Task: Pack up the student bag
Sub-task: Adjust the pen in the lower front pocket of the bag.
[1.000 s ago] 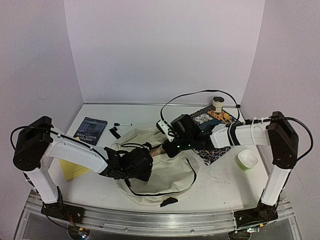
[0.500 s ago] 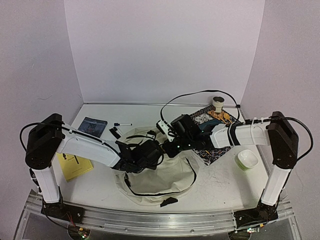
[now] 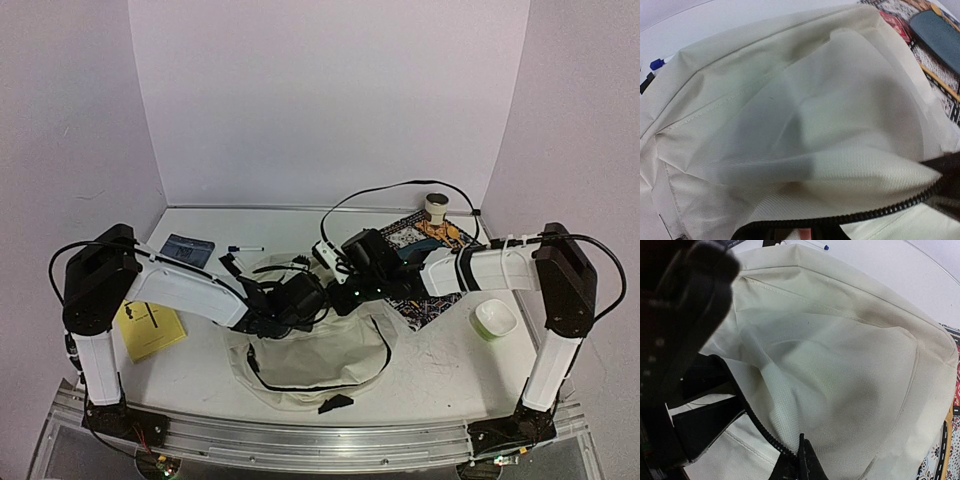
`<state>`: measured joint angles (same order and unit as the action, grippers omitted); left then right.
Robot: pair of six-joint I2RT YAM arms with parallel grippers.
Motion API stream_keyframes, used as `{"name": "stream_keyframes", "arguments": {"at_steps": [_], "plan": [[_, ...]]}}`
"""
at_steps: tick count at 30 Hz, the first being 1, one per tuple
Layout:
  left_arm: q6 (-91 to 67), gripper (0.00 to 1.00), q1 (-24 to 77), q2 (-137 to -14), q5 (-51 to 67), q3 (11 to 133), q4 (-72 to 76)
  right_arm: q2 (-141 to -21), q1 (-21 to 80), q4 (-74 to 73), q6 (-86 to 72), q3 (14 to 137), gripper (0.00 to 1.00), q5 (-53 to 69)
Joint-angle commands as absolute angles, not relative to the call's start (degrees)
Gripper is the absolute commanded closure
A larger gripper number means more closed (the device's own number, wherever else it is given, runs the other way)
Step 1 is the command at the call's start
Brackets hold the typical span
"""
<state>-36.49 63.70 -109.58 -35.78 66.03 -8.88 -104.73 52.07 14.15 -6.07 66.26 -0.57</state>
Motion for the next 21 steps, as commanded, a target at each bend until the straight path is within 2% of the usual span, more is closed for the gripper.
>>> {"name": "stream_keyframes", "arguments": {"at_steps": [1,6,14,15,21], "plan": [[-36.52,0.63,64.81,-102.64,-30.79,64.05,-9.36,-103.41,52.38,13.89,-6.78,66.62,0.95,1.13],[-35.95,0.36,65.77,-96.95,-28.60,60.36,-11.59,-103.27,52.38,13.87,-6.66,66.62,0.95,1.25],[-31.33,0.04,65.83,-92.75,-34.46,57.30,-16.48,-103.59,52.36,13.65,-6.59,66.97,0.95,1.65],[-30.96,0.01,65.83,-92.96,-35.36,57.50,-16.93,-103.50,52.38,13.63,-6.59,66.97,0.95,1.67],[-27.20,0.00,65.75,-98.64,-37.20,61.76,-18.23,-103.45,52.33,13.44,-6.66,66.98,0.95,1.80]]}}
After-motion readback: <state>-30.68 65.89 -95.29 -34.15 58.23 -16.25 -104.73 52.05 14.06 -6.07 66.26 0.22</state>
